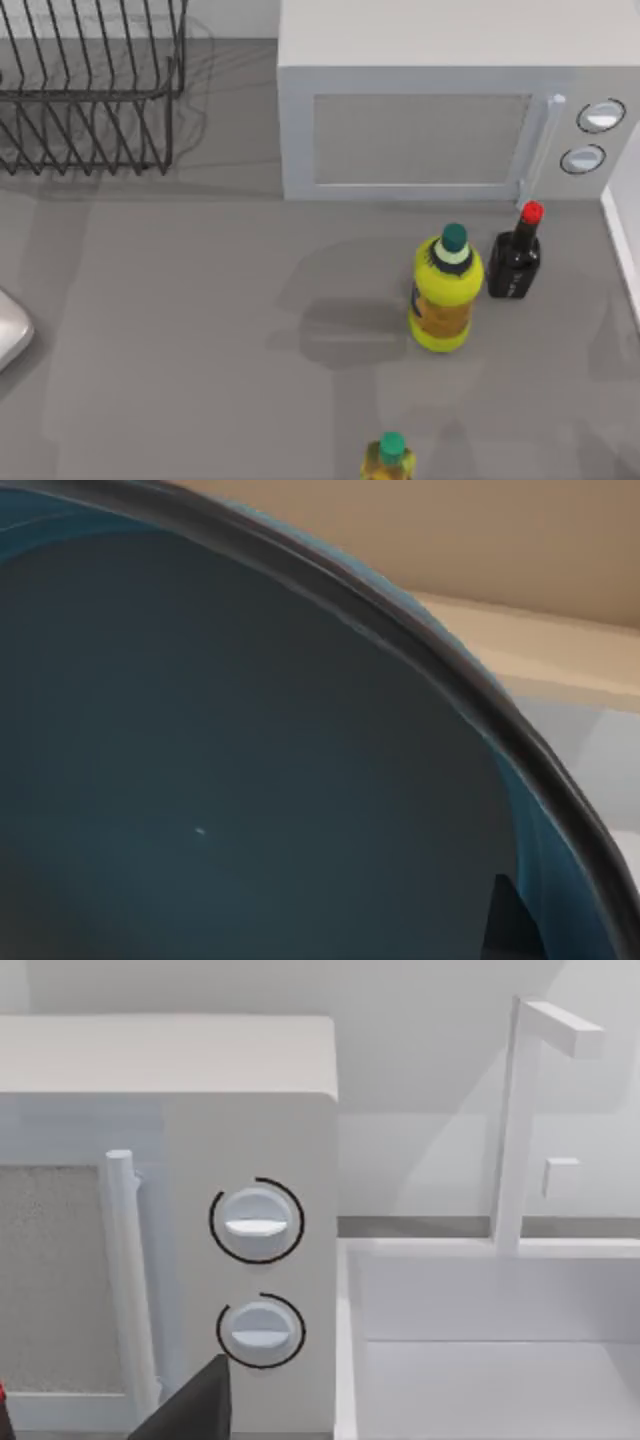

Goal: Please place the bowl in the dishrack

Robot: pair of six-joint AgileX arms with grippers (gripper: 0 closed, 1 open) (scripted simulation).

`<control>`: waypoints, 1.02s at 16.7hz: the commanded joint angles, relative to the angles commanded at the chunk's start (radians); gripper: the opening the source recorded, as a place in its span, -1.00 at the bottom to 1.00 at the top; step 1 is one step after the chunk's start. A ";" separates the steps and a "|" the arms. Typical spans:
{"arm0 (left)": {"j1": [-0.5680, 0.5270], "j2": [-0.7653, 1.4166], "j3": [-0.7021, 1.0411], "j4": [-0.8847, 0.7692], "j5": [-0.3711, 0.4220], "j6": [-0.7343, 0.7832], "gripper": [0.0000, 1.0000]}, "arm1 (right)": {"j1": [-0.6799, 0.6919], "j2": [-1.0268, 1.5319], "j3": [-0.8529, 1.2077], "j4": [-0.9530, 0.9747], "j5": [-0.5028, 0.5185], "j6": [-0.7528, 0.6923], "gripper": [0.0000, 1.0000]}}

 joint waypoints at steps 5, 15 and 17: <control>0.116 -0.201 -0.206 0.188 0.059 0.134 -1.00 | 0.000 0.000 0.000 0.000 0.000 0.000 1.00; 0.129 -0.246 -0.267 0.241 0.077 0.165 -1.00 | 0.000 0.000 0.000 0.000 0.000 0.000 1.00; 0.124 -0.193 -0.270 0.295 0.072 0.165 -1.00 | 0.000 0.000 0.000 0.000 0.000 0.000 1.00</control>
